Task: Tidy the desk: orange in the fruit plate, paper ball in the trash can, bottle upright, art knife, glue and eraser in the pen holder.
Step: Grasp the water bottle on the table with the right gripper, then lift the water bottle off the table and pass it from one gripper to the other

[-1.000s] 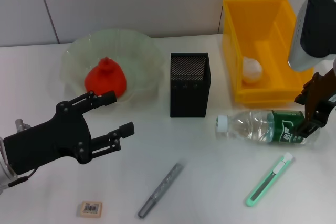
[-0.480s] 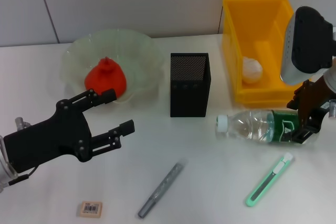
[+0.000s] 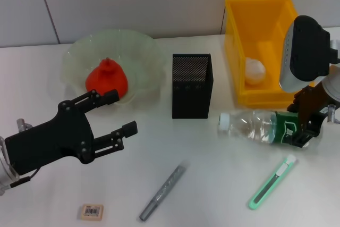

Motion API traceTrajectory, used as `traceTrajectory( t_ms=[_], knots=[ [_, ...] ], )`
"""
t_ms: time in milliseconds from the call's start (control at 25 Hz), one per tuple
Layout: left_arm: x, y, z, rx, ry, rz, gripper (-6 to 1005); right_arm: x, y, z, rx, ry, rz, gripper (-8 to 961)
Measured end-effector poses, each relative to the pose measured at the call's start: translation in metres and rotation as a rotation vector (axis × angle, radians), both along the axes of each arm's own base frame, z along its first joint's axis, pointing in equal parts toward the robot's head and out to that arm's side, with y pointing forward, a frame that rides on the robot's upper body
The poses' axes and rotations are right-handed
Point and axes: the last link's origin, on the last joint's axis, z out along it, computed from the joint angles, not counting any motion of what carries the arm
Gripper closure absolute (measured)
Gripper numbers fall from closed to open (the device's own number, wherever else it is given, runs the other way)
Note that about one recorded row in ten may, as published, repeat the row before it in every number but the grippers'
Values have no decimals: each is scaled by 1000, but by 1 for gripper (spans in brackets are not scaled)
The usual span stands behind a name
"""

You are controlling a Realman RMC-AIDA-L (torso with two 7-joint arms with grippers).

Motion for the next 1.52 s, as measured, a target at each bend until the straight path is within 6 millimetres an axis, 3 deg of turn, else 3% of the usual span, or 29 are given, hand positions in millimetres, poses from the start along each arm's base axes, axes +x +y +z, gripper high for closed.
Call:
traceTrajectory(
  t_ms=[800, 1520],
  knots=[
    [1, 1, 1, 2, -4, -6, 225, 5, 6, -26, -36, 28, -15, 177],
    [2, 1, 1, 3, -4, -7, 225, 8, 1, -30, -56, 26, -29, 177]
  ],
)
